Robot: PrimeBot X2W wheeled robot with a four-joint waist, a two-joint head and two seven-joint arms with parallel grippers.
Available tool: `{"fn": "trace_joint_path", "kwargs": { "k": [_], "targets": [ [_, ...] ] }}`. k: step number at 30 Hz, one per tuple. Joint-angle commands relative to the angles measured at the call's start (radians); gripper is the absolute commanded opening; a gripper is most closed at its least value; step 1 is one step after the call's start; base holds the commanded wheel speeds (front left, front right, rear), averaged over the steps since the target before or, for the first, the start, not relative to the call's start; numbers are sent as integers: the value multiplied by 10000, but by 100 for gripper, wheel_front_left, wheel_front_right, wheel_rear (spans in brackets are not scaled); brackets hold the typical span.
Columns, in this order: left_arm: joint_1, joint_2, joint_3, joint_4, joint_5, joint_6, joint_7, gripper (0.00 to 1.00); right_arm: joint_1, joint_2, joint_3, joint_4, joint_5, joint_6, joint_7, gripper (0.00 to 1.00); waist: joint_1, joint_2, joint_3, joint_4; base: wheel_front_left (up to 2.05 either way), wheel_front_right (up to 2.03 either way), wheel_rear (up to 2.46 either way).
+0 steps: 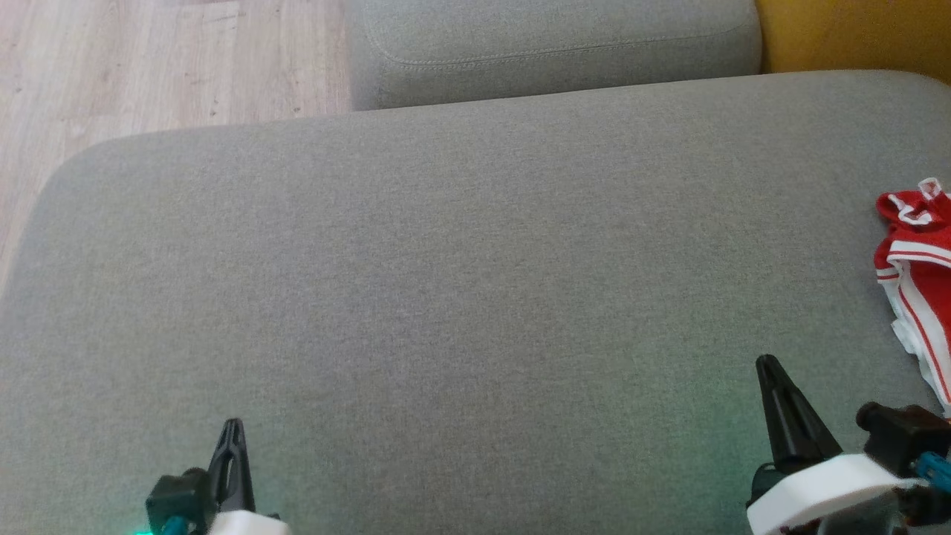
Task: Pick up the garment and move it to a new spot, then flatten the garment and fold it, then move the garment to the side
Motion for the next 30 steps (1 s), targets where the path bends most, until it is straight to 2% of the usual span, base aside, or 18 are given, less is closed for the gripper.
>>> {"fn": "trace_joint_path", "kwargs": {
  "k": [1, 30],
  "targets": [
    [-347, 31, 269, -219, -293, -141, 64, 0, -324, -78, 16, -224, 377, -1, -82, 0, 0, 0, -5, 9, 0, 0, 0],
    [-801, -558, 1331, 162, -3137, -1345, 432, 0, -1013, -234, -35, 669, 3754, -2, -241, 0, 0, 0, -84, 136, 0, 0, 0]
  ]
}}
